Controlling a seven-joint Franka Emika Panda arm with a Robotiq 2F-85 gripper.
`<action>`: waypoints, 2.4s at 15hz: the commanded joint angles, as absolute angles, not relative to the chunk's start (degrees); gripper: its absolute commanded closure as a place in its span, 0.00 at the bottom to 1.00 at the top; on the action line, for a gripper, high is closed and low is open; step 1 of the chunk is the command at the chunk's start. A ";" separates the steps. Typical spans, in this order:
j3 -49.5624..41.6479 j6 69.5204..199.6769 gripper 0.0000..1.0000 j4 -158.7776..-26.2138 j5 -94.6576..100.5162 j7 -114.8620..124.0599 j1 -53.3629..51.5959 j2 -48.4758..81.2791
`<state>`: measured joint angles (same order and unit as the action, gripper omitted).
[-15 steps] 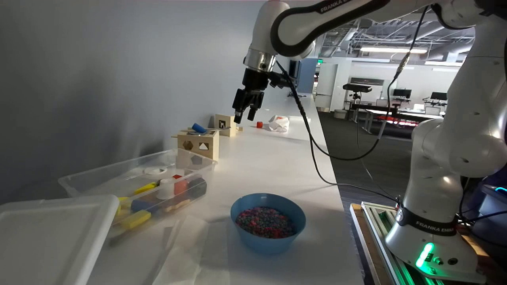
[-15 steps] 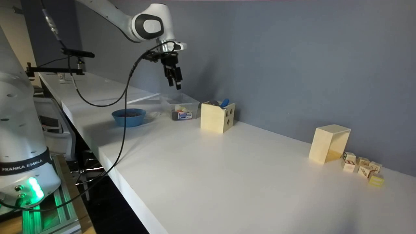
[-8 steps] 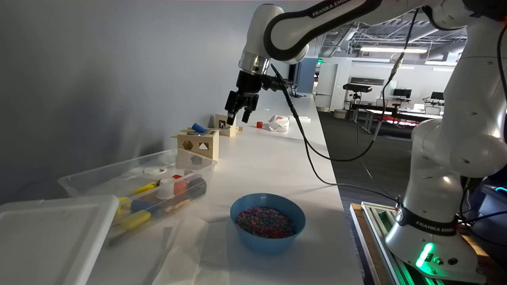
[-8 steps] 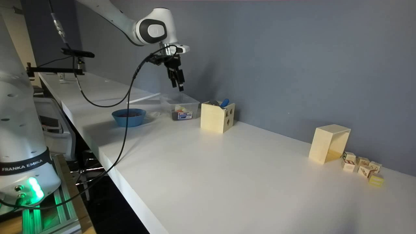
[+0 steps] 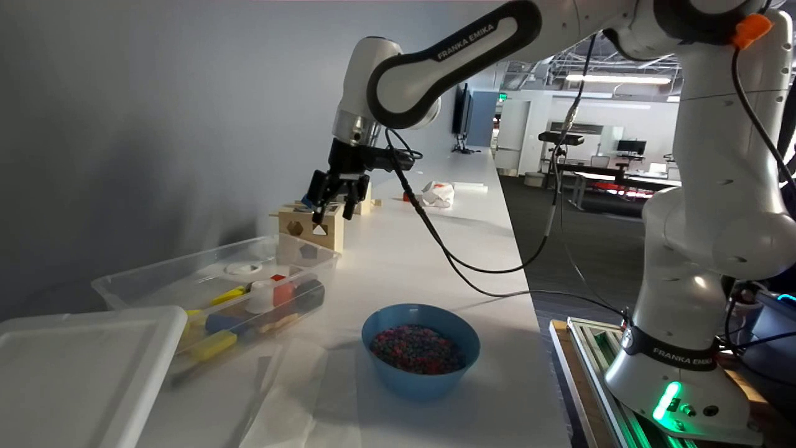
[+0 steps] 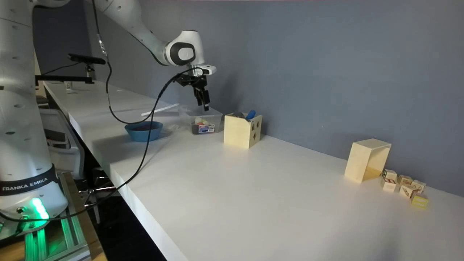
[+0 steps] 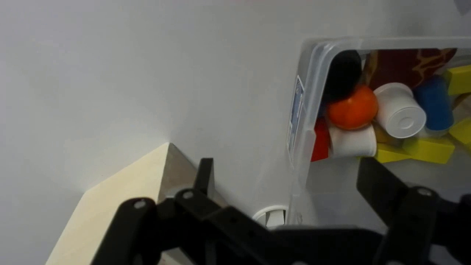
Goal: Move the plastic box to the right
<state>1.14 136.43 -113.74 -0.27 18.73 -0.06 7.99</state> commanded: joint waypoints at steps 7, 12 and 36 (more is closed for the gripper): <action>0.14 135.58 0.28 -103.46 -0.49 22.48 -3.71 21.16; -0.19 135.97 0.58 -102.90 -0.35 23.50 -4.92 21.71; -0.43 120.50 0.97 -117.08 17.06 39.94 -5.35 -1.64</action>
<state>-1.29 120.87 -112.82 14.22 32.32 -6.06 3.01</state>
